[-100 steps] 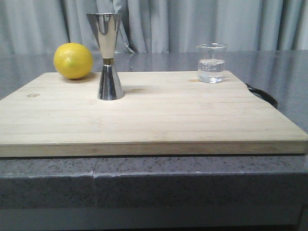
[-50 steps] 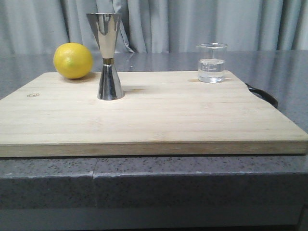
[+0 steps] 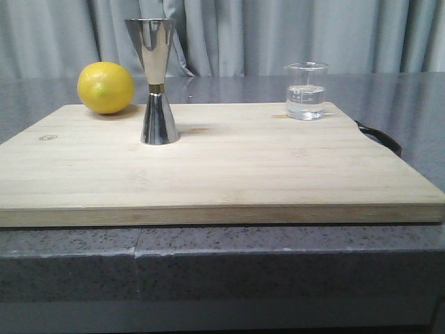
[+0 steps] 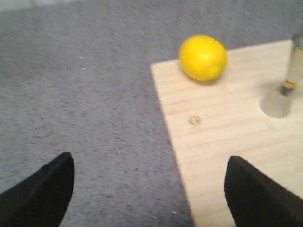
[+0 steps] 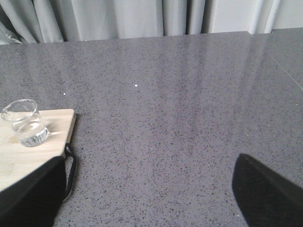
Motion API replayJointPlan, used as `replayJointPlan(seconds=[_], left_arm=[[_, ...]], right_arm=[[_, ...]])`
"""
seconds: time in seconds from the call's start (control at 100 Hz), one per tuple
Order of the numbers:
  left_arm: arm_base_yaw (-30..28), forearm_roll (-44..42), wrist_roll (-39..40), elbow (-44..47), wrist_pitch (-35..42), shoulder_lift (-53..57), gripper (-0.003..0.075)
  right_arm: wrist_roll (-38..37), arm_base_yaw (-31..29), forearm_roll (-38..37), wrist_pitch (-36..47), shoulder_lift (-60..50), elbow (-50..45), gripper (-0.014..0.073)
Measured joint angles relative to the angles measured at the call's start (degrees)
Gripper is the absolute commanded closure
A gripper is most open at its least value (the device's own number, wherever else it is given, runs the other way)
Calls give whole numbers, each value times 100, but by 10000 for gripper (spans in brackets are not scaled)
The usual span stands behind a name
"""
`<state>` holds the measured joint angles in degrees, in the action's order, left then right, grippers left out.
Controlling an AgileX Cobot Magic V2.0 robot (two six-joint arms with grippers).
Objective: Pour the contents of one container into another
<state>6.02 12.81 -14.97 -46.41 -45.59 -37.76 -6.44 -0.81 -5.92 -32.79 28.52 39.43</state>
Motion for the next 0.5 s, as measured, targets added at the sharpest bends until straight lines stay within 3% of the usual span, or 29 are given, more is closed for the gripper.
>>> replayJointPlan(seconds=[0.29,0.5], left_arm=[[0,3290,-3618,-113,-556,-1547,122],[0,5106,-6028,-126,-735,-2857,122]], right_arm=[[0,0,0,-9,0,0,-51],[0,0,13,-9,0,0,-51]])
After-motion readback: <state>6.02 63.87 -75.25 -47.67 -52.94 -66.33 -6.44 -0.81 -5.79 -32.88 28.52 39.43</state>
